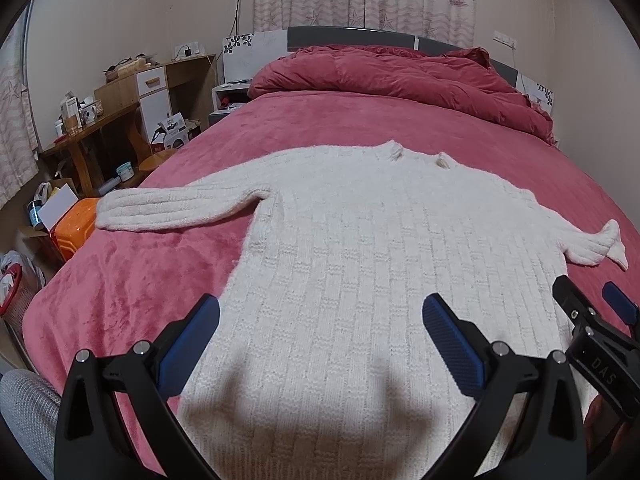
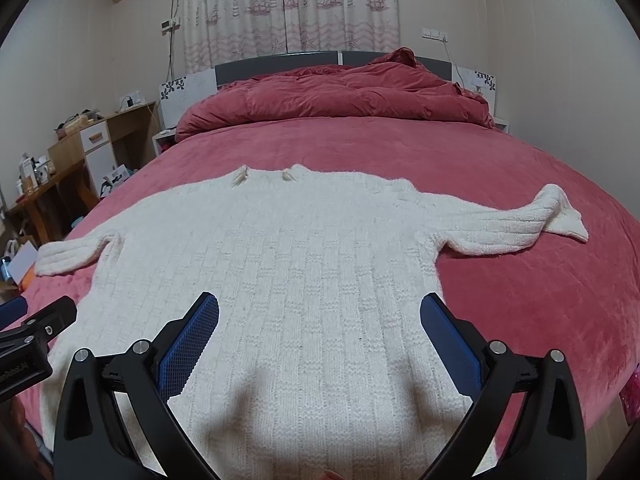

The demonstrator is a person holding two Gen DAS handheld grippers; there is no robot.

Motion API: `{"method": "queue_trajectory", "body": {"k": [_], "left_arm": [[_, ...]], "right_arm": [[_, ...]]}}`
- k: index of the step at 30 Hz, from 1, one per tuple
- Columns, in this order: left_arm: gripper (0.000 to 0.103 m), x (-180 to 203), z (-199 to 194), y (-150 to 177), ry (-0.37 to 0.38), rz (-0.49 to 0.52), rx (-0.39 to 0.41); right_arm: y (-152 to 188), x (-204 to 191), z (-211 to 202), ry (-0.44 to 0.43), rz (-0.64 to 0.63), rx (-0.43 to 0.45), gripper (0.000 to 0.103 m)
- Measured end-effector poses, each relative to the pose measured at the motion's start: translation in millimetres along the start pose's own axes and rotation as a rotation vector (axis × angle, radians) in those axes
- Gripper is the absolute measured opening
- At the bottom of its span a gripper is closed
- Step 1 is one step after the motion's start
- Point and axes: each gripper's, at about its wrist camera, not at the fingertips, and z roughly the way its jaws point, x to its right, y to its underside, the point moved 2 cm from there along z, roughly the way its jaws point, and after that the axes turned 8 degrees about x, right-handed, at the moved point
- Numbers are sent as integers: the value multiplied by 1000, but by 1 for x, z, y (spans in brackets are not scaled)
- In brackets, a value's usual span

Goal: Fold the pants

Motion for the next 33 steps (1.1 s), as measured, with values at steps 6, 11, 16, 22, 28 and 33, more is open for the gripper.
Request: {"method": "queue_trajectory", "body": {"k": [6,11,16,22,28,33], "left_arm": [[101,-1,0,0,-2,-8,-4],[101,-2,1,-1,-3,-14,-11],[101,-2,0,-1,-2,-13,-7],[101,-1,1,0,-4,-9,-9],[101,-2,3,1,-5,-16,-20],[101,-6,6,1,-8,-31,-28]], "right_arm": [[0,0,0,0,1,1,100],[-1,1,0,-4,2,2,100],[-1,1,0,-4,3,2,100],[-1,1,0,-4,1,2,100],[-1,1,0,-4,0,2,100],[-1,1,0,-5,-1,3,100]]}}
